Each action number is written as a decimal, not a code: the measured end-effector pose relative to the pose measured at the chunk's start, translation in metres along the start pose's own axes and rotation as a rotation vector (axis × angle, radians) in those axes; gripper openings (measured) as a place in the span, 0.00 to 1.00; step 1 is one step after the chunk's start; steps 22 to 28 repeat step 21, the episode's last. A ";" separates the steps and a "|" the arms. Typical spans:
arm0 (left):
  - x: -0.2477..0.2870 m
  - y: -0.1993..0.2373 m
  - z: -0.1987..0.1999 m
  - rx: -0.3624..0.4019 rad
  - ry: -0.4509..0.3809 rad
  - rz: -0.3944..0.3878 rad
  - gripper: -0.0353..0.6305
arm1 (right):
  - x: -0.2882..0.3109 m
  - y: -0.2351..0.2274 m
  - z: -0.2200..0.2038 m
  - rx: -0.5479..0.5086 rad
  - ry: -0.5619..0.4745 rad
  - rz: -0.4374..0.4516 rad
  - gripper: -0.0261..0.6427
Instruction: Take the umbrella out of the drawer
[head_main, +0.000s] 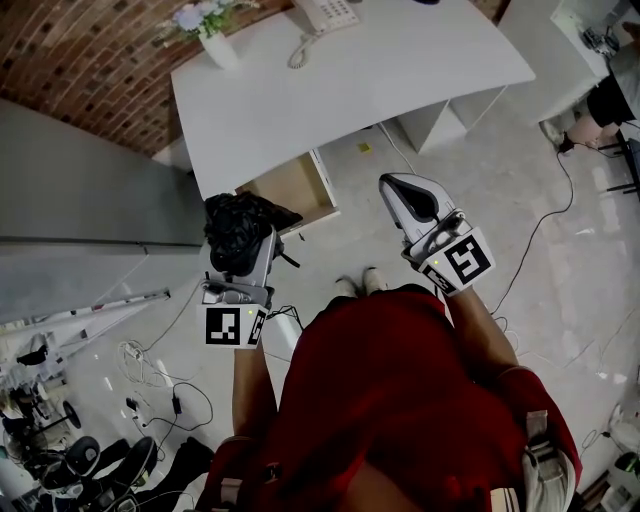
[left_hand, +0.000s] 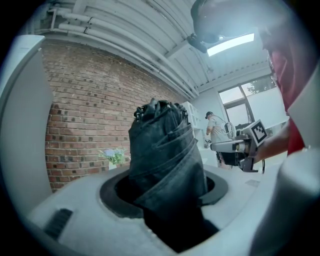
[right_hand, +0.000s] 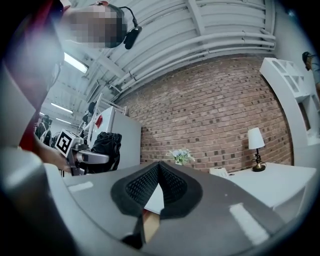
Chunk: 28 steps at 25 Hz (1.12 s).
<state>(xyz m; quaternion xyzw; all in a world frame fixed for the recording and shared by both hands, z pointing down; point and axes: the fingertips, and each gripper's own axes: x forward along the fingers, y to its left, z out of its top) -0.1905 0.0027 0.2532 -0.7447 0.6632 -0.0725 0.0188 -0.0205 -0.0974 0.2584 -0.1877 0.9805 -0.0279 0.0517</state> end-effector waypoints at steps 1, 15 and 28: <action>-0.001 0.001 -0.001 0.001 -0.001 0.000 0.44 | 0.001 0.002 -0.001 -0.001 0.001 0.004 0.06; -0.008 0.007 -0.010 -0.009 0.006 0.002 0.44 | 0.001 0.008 -0.004 -0.007 0.010 0.000 0.06; -0.008 0.004 -0.013 -0.005 0.014 -0.014 0.44 | 0.000 0.011 -0.007 -0.012 0.019 -0.002 0.06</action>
